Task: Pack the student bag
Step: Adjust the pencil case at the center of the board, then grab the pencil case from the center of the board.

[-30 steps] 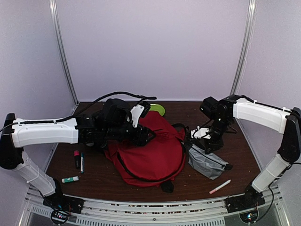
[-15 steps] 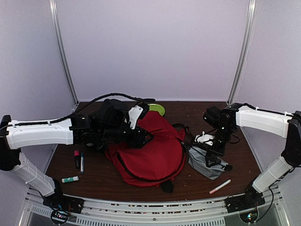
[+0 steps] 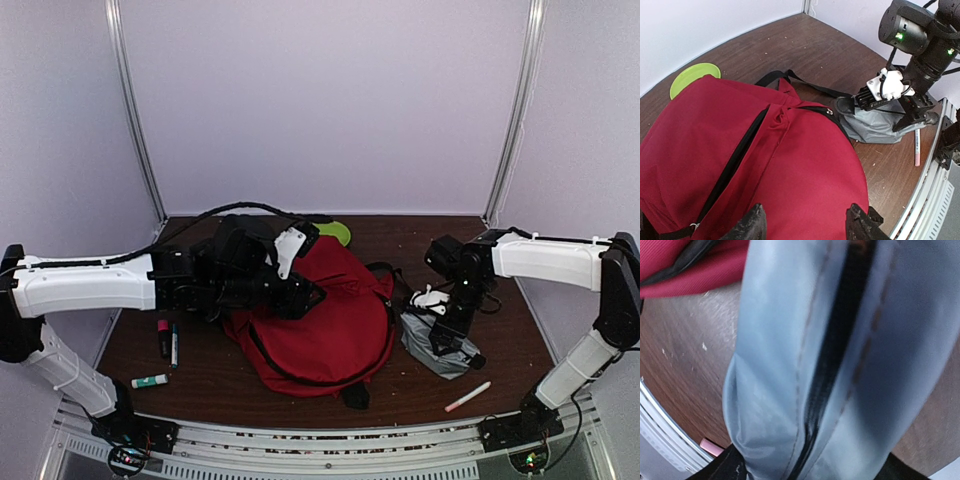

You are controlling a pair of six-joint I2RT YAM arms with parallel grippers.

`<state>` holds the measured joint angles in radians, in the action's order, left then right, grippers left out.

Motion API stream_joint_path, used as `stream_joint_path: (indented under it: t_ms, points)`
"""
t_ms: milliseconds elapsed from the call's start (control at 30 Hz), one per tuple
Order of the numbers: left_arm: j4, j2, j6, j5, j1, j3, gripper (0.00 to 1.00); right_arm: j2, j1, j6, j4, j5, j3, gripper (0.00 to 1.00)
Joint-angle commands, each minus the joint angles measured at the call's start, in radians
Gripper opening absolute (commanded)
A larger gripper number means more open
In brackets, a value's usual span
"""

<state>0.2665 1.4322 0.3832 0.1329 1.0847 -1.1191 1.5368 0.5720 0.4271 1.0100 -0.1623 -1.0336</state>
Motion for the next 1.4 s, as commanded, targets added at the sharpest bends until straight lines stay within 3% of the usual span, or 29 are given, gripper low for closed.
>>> stream_joint_path:
  t_ms: [0, 67, 267, 433, 567, 700, 833, 1033, 1167, 1367]
  points:
    - [0.024, 0.003, -0.033, 0.028, 0.009, -0.020, 0.57, -0.028, 0.003, -0.030, -0.030, 0.072, -0.002, 0.74]
    - [0.032, 0.002, -0.040, 0.030, 0.011, -0.028, 0.57, -0.043, 0.004, -0.034, -0.015, 0.083, -0.010, 0.74]
    - [0.033, 0.000, -0.056, 0.031, 0.011, -0.030, 0.57, -0.099, 0.011, -0.060, 0.012, -0.010, -0.031, 0.93]
    - [0.031, 0.007, -0.055, 0.029, 0.012, -0.032, 0.57, -0.044, 0.046, -0.056, -0.018, -0.020, -0.005, 0.96]
    - [0.031, 0.002, -0.056, 0.035, 0.018, -0.023, 0.57, -0.005, 0.058, -0.071, -0.080, 0.067, 0.023, 0.95]
    - [0.044, 0.010, -0.096, 0.046, 0.047, -0.026, 0.57, -0.026, 0.053, -0.085, -0.091, 0.143, 0.028, 0.78]
    - [0.119, 0.068, -0.184, 0.102, 0.105, -0.093, 0.62, -0.081, 0.032, -0.082, -0.067, 0.138, 0.012, 0.49]
    - [0.271, 0.194, -0.347, 0.160, 0.209, -0.217, 0.69, -0.145, -0.045, -0.058, -0.047, -0.013, -0.003, 0.18]
    - [0.357, 0.258, -0.411, 0.167, 0.254, -0.282, 0.70, -0.230, -0.092, -0.040, -0.078, -0.121, 0.012, 0.07]
    - [0.424, 0.396, -0.449, 0.190, 0.311, -0.377, 0.70, -0.323, -0.219, -0.068, -0.149, -0.207, 0.037, 0.03]
